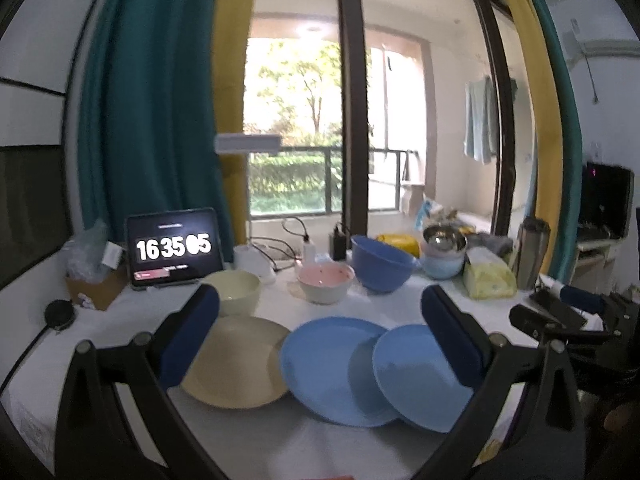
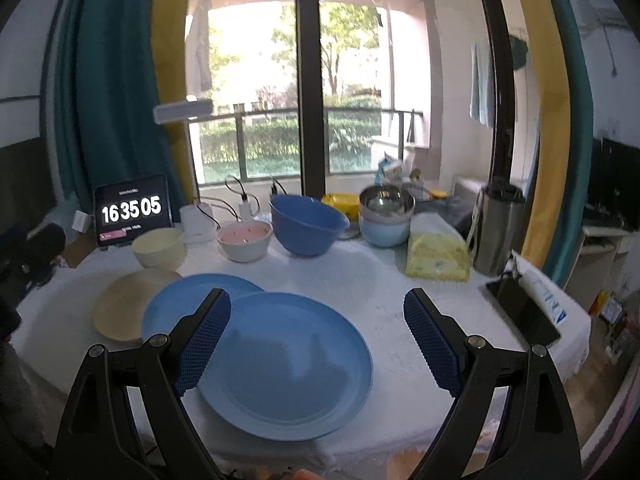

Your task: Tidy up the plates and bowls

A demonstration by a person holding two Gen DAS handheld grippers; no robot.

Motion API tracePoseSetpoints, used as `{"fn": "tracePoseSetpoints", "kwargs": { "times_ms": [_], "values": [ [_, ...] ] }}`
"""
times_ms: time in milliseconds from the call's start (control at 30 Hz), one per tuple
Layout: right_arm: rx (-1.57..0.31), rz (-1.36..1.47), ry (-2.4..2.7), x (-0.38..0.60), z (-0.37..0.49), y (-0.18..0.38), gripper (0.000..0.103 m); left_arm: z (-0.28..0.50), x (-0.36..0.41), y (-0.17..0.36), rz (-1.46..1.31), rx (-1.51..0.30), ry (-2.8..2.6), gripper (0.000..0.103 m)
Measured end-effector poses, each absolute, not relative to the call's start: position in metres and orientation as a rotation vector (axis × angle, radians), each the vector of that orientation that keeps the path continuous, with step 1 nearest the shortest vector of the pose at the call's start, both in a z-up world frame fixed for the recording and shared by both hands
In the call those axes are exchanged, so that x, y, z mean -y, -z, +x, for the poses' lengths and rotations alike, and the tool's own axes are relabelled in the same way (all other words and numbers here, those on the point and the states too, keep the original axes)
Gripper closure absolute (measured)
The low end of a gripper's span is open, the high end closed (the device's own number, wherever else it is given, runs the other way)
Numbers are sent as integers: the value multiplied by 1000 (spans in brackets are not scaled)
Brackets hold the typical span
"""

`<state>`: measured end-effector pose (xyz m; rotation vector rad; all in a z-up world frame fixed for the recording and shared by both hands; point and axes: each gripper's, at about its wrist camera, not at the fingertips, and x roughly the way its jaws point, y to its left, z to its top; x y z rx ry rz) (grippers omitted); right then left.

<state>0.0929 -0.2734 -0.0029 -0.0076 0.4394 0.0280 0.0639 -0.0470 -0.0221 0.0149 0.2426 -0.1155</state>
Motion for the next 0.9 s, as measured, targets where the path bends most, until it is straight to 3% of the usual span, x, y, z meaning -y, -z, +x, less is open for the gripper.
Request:
{"fn": "tracePoseSetpoints", "kwargs": {
  "times_ms": [467,900],
  "values": [
    [-549,51,43,318,131,41,12,112,92,60,88,-413,173,2],
    [-689,84,15,336,167,79,22,154,125,102,141,-605,216,33]
  ]
}}
